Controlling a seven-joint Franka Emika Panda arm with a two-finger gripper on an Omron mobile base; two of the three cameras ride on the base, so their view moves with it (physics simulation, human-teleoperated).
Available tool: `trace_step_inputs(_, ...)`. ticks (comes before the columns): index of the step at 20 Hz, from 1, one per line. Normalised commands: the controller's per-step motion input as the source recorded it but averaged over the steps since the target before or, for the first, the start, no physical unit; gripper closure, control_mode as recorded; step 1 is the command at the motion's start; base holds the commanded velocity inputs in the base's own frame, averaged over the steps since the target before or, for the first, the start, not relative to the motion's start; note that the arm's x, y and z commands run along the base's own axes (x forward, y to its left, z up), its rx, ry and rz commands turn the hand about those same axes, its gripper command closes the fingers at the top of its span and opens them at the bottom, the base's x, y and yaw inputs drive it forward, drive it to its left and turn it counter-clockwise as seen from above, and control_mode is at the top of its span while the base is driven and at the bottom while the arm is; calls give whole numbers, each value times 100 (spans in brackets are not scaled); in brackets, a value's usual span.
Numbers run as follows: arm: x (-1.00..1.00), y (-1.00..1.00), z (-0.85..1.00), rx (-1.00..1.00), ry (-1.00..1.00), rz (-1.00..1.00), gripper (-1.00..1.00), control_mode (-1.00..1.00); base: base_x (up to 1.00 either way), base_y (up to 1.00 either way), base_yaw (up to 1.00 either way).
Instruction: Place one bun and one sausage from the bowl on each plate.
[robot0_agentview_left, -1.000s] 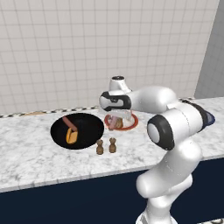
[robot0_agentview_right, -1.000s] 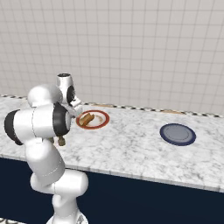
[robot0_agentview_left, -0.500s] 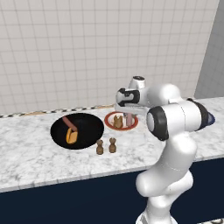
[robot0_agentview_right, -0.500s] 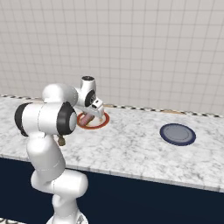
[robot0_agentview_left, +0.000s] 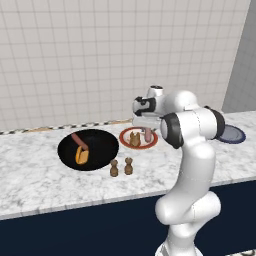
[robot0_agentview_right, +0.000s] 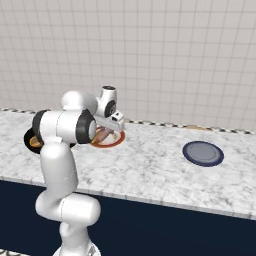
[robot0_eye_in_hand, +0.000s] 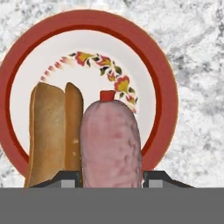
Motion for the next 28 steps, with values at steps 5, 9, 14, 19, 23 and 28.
trace_step_inputs(5,4,-14,-49,0,0,3,100,-100,0,0,0)
trace_step_inputs(9,1,0,-28,0,0,1,100,-100,0,0,0)
trace_step_inputs(14,17,1,-1,0,0,0,100,-100,0,0,0)
trace_step_inputs(19,44,0,-2,0,0,0,100,-100,0,0,0)
trace_step_inputs(23,16,-4,-26,0,0,0,100,-100,0,0,0)
trace_step_inputs(28,0,0,-4,0,0,0,100,-100,0,0,0)
